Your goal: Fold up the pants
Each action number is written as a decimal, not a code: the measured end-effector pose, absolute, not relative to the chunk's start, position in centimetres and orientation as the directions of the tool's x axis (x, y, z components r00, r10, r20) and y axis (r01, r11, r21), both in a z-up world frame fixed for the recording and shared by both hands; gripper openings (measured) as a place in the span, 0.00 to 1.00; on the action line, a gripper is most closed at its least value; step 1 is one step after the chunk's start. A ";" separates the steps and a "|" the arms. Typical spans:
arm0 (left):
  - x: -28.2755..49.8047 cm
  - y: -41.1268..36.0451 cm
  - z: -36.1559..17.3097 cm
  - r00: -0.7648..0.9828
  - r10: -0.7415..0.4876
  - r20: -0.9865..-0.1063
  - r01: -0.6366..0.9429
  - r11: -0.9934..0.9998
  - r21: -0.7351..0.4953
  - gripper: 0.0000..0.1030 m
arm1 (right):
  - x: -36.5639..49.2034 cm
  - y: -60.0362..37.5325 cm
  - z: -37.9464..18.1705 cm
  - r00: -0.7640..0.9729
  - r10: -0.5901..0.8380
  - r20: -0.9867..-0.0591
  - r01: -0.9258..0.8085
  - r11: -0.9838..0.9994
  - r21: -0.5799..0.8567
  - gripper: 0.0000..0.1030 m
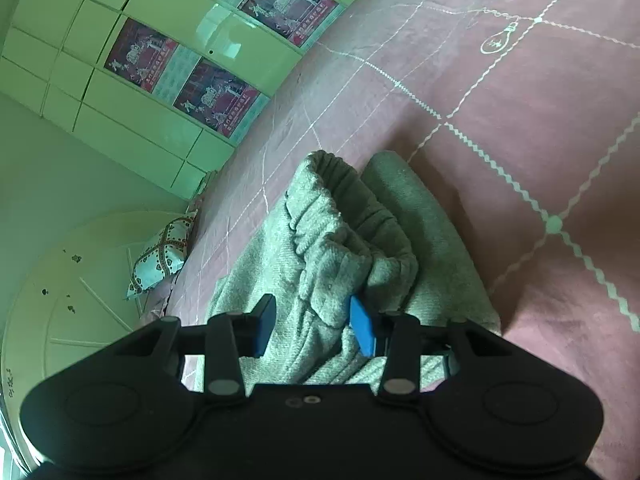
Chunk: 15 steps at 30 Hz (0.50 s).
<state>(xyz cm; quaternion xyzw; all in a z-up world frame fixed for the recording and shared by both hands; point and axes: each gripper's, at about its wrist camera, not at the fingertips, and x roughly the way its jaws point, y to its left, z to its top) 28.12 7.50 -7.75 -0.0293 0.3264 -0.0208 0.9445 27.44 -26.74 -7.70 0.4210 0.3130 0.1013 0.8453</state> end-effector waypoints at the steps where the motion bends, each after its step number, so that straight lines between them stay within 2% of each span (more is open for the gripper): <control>1: 28.2 7.3 -7.7 0.788 -0.073 -0.612 0.035 0.997 -0.073 0.92 | 27.4 -26.7 -7.7 0.785 0.432 -0.443 0.094 0.624 0.776 0.33; 7: 29.3 6.6 -7.8 0.785 -0.067 -0.616 0.019 0.996 -0.084 0.92 | 27.8 -26.1 -7.4 0.790 0.417 -0.450 0.099 0.638 0.764 0.36; 11: 29.3 5.8 -7.4 0.805 -0.091 -0.586 0.044 0.995 -0.095 0.92 | 27.9 -26.0 -7.1 0.797 0.409 -0.444 0.100 0.636 0.765 0.37; 13: 30.0 5.8 -8.0 0.786 -0.049 -0.616 0.000 0.997 -0.079 0.92 | 27.9 -25.9 -7.2 0.799 0.409 -0.441 0.086 0.648 0.756 0.37; 15: 30.1 6.6 -8.3 0.784 -0.047 -0.619 -0.043 0.991 -0.130 0.92 | 28.5 -25.9 -7.7 0.786 0.402 -0.471 0.114 0.653 0.748 0.34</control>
